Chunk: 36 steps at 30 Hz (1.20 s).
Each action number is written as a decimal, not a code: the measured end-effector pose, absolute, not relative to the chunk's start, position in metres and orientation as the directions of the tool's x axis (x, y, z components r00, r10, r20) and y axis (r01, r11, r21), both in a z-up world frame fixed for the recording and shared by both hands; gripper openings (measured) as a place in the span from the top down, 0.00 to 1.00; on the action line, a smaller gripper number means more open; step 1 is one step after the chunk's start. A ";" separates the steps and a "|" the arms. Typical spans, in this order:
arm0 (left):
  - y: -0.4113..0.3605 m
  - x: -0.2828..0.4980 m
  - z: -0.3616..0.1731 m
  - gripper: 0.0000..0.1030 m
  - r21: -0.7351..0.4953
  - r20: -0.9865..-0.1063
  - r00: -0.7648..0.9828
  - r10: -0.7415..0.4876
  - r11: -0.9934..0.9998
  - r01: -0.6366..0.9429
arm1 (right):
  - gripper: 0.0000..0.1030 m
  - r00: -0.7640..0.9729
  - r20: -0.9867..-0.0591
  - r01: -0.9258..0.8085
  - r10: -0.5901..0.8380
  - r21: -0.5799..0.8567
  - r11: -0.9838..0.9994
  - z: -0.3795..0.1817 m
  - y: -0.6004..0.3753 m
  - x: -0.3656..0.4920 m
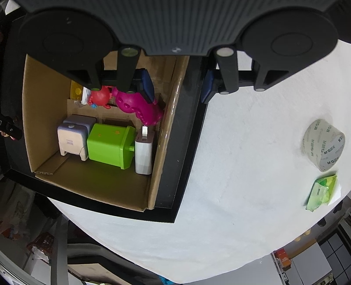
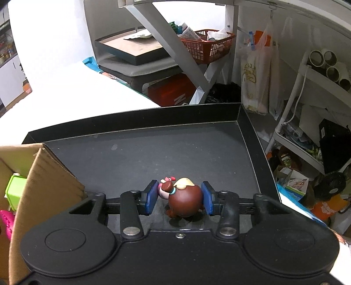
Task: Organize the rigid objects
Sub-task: 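Carry the brown doll into the box and open the right gripper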
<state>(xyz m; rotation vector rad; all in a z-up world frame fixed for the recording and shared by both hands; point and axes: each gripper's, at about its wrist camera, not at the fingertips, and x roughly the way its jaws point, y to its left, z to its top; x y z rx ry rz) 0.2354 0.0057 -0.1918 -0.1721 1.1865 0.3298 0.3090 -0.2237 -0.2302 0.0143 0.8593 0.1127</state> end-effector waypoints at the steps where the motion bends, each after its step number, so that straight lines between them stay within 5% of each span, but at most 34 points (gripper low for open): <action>1: 0.006 0.234 -0.191 0.56 0.035 -0.928 0.338 0.156 0.940 -0.339 | 0.60 0.646 -0.756 -0.092 0.109 0.065 0.994 -0.228 -0.225 0.308; 36: 0.031 0.205 -0.215 0.59 -0.169 -0.884 0.467 -0.032 0.952 -0.256 | 0.60 0.713 -0.696 -0.114 0.087 0.007 0.993 -0.137 -0.165 0.233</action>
